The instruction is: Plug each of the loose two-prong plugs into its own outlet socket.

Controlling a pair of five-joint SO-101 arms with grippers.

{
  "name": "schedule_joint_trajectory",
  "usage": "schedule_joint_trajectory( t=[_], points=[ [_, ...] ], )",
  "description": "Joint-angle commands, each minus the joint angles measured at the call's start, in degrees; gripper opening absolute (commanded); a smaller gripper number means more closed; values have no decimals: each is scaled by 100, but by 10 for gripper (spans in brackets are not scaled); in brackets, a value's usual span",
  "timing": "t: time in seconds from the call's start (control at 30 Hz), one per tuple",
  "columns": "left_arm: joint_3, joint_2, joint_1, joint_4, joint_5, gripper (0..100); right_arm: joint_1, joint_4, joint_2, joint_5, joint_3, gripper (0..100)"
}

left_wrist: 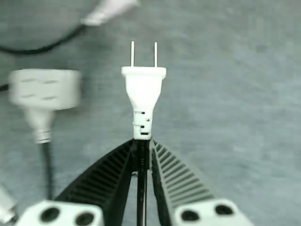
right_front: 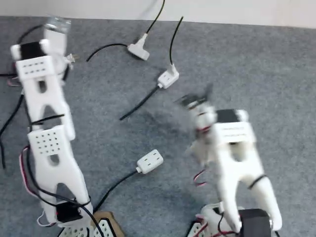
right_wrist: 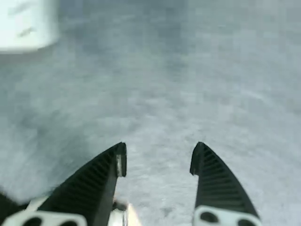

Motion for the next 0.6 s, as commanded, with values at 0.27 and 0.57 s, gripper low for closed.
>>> schedule_joint_trajectory(
  t=[0.27, 0.57],
  points=[
    [2044, -1798, 2721, 70, 158, 6, 3582, -312, -233, 527, -989, 231],
    [2914, -2026, 4523, 53, 343, 6, 4286, -488, -215, 765, -927, 231]
  ],
)
